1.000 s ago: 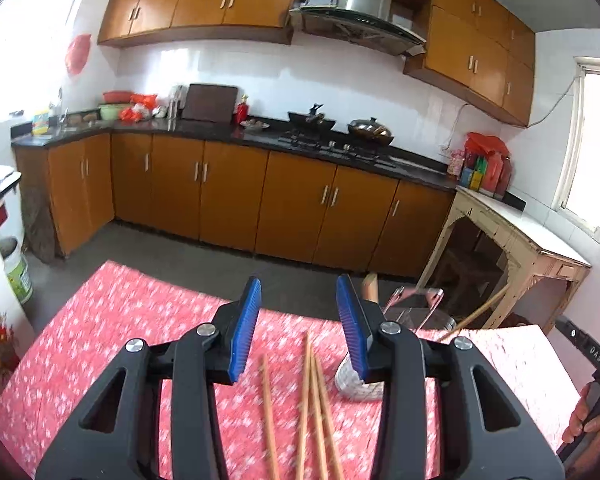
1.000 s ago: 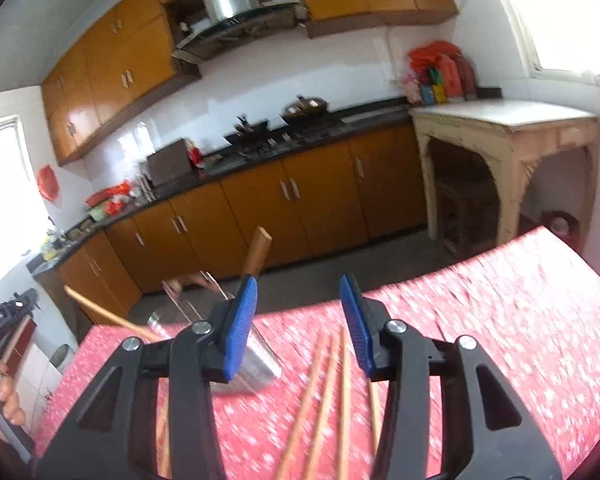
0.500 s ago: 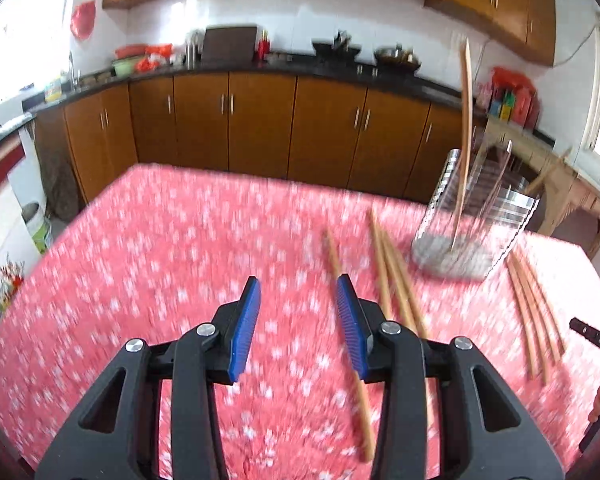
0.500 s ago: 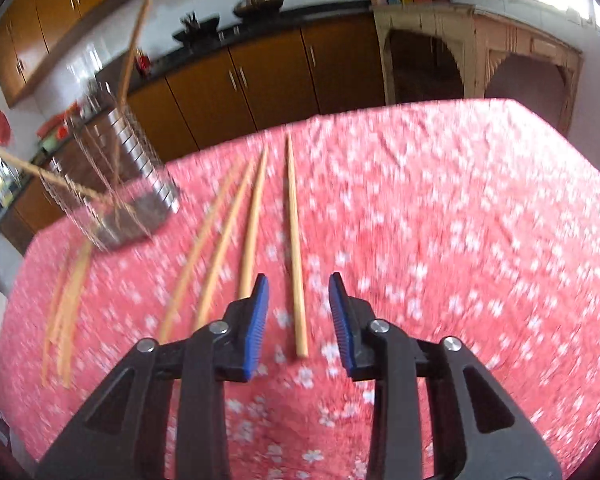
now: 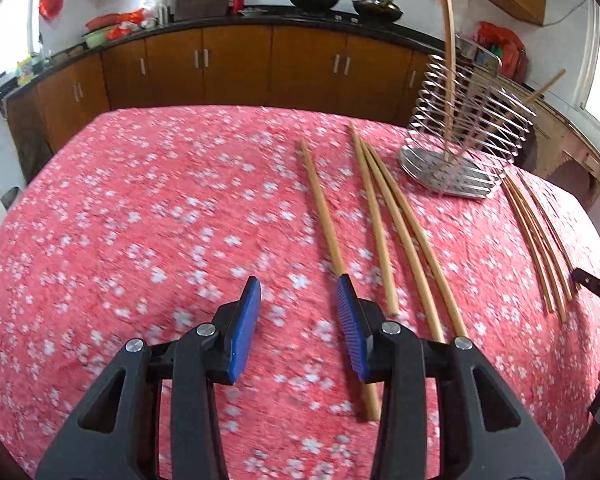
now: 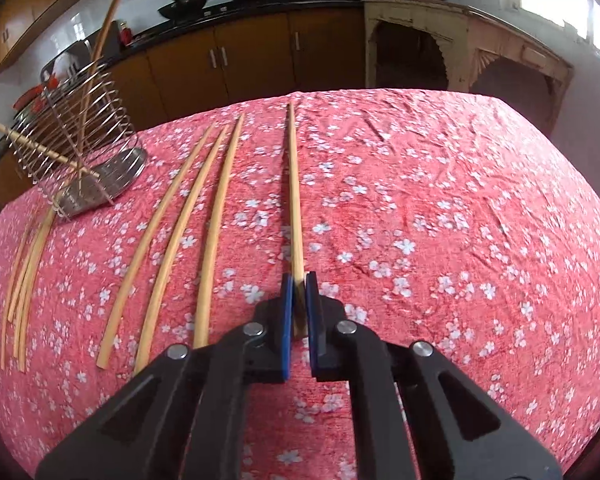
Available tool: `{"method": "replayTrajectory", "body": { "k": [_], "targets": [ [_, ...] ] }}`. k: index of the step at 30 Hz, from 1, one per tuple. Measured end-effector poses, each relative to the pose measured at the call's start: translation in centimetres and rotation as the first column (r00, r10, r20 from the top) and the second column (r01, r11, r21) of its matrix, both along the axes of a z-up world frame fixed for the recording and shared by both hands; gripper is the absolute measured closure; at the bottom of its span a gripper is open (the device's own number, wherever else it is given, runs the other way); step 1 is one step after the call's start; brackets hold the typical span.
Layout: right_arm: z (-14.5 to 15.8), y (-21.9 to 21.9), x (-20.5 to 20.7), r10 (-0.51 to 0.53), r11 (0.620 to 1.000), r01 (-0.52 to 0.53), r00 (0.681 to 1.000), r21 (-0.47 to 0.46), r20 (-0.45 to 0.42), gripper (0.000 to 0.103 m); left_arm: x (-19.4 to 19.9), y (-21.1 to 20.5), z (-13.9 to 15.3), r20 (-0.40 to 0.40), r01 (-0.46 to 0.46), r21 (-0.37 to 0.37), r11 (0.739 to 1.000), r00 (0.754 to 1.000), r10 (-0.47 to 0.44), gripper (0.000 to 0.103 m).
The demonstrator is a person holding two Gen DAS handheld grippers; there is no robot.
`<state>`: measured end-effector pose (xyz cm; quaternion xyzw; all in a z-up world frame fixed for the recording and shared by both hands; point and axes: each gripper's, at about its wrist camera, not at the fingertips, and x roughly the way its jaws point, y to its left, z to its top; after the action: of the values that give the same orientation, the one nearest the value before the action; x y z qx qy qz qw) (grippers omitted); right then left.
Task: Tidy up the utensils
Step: 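Close the right tool on a chopstick while the left tool grasps another chopstick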
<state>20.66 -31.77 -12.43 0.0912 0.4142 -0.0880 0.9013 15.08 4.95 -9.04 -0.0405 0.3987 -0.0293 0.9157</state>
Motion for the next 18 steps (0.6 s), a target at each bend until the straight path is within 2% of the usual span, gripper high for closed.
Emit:
{"method": "replayTrajectory", "body": {
  "k": [3,9,10,12,13,14,18],
  "targets": [
    [-0.1,0.1,0.0,0.004,1.000,-0.004,1.000,-0.013,0.004,0.095,0.0,-0.8,-0.3,-0.017,0.026,-0.006,1.000,1.000,-0.026,0.063],
    [-0.1,-0.4,-0.7,0.004,1.000,-0.003,1.000,-0.007,0.006,0.095,-0.2,-2.4,-1.1,-0.050,0.053,0.037,0.998,0.997,-0.051,0.064],
    [0.0,-0.4,-0.8,0.003,1.000,-0.003,1.000,-0.007,0.006,0.095,-0.2,-2.5,-1.2,-0.055,0.040,0.048,0.998,0.998,-0.038,0.067],
    [-0.2,-0.3,-0.7,0.004,1.000,-0.003,1.000,-0.007,0.006,0.095,0.1,-2.4,-1.2,-0.057,0.017,0.073,0.997,0.998,-0.013,0.088],
    [-0.1,-0.3,-0.8,0.005,1.000,-0.005,1.000,-0.008,0.006,0.095,0.3,-2.2,-1.2,-0.058,0.005,0.084,0.996,0.998,0.000,0.093],
    [-0.1,-0.2,-0.8,0.008,1.000,-0.008,1.000,-0.010,0.005,0.095,0.6,-1.8,-1.3,-0.059,-0.014,0.087,0.996,0.998,0.019,0.095],
    [-0.1,-0.3,-1.2,0.012,1.000,-0.012,1.000,-0.001,0.007,0.095,1.4,-0.1,-1.1,-0.060,-0.057,0.072,0.996,0.996,0.061,0.096]
  ]
}}
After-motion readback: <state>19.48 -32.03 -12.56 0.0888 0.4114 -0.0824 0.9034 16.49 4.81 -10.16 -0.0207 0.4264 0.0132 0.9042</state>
